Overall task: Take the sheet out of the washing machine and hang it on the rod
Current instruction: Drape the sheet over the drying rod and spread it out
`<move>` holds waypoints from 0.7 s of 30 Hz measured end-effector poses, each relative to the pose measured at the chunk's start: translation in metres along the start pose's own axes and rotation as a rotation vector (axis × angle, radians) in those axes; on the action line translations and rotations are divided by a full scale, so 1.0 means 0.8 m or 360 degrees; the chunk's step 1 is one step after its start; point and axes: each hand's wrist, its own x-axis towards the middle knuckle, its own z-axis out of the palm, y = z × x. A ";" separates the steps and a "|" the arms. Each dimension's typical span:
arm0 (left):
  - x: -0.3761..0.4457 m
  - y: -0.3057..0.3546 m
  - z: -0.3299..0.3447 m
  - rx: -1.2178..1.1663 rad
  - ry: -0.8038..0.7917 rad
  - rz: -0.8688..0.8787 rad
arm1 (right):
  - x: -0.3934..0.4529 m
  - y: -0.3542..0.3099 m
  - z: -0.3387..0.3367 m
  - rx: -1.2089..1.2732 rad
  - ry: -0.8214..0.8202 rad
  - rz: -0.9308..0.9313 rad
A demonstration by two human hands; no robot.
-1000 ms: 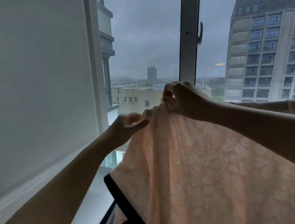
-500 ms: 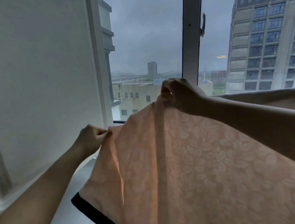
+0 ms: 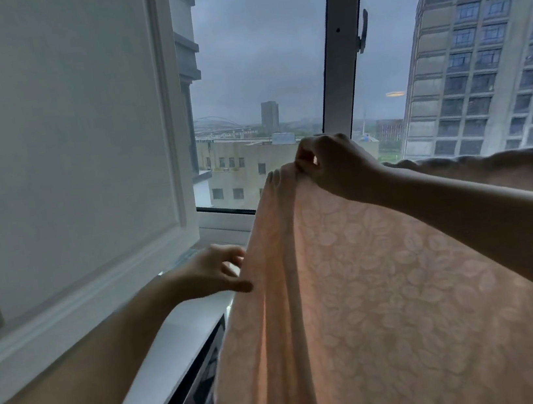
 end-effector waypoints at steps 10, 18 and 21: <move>0.029 0.058 -0.008 0.0232 0.1209 0.0188 | -0.015 0.039 -0.035 -0.0045 0.0122 0.0182; 0.035 0.064 -0.030 -0.0093 0.0549 0.0052 | -0.041 0.052 -0.054 -0.0011 -0.0151 0.0160; 0.043 0.092 -0.015 -0.0199 0.0548 0.0239 | -0.048 0.054 -0.062 -0.0034 -0.0132 0.0192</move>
